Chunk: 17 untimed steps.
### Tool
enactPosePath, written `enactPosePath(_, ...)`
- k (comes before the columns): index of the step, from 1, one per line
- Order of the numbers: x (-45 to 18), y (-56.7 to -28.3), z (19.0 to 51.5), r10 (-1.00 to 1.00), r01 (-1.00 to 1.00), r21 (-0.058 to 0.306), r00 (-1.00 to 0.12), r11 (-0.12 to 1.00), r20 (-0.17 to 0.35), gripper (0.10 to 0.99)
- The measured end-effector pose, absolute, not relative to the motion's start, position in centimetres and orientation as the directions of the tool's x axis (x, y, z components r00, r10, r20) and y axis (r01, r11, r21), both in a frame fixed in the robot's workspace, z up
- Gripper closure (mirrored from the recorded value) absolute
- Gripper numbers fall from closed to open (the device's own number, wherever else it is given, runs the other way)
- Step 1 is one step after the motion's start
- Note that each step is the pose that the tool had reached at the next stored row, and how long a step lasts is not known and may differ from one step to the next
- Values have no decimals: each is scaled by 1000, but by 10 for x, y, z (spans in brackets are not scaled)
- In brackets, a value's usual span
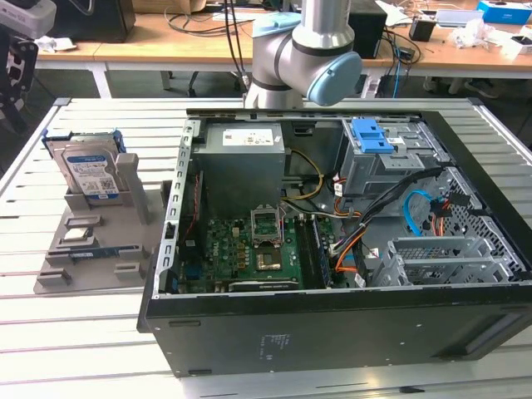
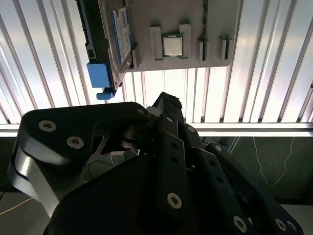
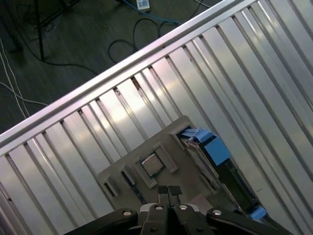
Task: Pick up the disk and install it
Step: 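Pick up the disk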
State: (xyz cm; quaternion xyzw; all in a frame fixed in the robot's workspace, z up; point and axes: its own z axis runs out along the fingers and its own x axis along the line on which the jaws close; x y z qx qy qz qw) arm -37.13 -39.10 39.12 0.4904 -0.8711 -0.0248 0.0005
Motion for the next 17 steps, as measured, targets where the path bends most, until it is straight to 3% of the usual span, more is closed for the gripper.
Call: enactPosePath(17, -371, -391, 391, -935, -935, 44, -353, 352, -23, 984)
